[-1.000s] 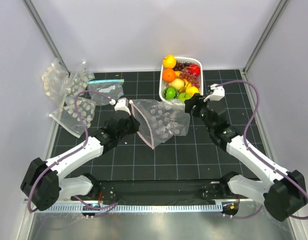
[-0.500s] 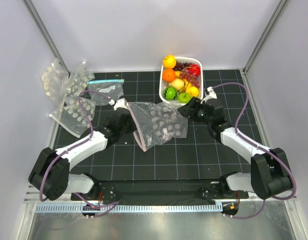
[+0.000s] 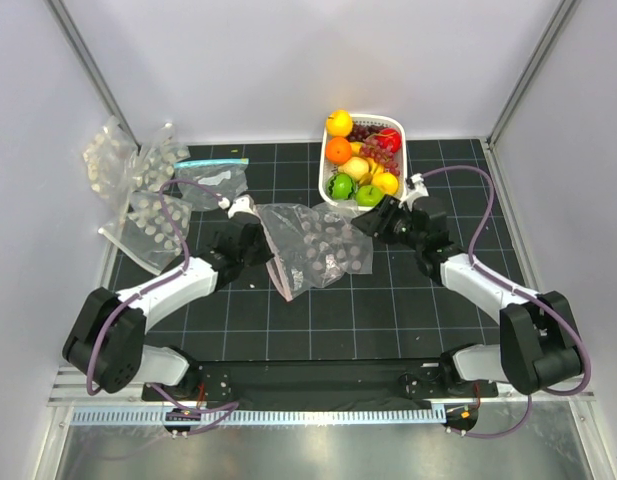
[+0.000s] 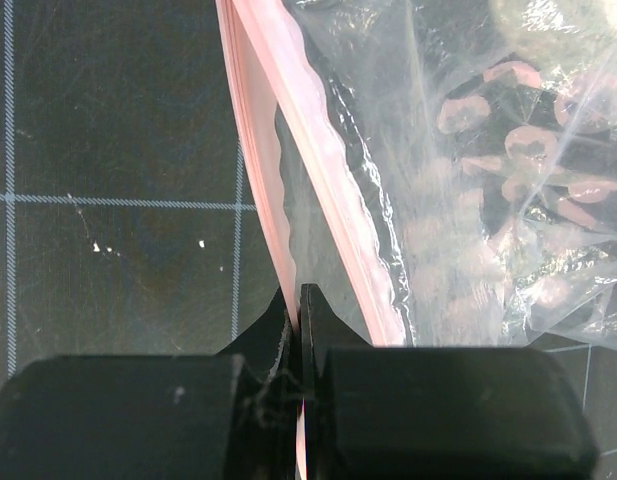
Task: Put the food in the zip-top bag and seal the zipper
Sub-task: Open the zipper of the food storage bag at the center of the board.
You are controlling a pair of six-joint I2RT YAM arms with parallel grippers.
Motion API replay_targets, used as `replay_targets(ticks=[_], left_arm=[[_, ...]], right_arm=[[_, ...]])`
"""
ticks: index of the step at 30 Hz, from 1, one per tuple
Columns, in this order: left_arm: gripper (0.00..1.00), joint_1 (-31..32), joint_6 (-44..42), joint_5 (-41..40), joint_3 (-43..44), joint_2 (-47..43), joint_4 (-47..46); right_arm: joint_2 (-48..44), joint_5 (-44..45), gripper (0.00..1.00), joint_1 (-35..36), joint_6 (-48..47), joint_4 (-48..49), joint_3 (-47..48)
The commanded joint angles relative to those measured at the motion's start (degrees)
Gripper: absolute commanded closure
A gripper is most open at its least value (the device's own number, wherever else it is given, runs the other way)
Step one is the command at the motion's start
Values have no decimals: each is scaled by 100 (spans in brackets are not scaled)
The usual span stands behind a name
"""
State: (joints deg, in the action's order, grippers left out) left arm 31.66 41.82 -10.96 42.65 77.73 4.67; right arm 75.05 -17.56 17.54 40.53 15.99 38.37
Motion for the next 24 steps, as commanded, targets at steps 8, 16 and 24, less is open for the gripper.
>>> replay_targets(ticks=[8,16,24], left_arm=[[100,-90,80,94,217,-4,-54],[100,-669,528,849,-29,119,-299],[100,-714,590,815,-178,-153,-317]], right_arm=[[204,-64,94,13,8,-7,215],[-227,1036,99,-558,112,-694,154],[-772,992,94,-1148,456,-562,-277]])
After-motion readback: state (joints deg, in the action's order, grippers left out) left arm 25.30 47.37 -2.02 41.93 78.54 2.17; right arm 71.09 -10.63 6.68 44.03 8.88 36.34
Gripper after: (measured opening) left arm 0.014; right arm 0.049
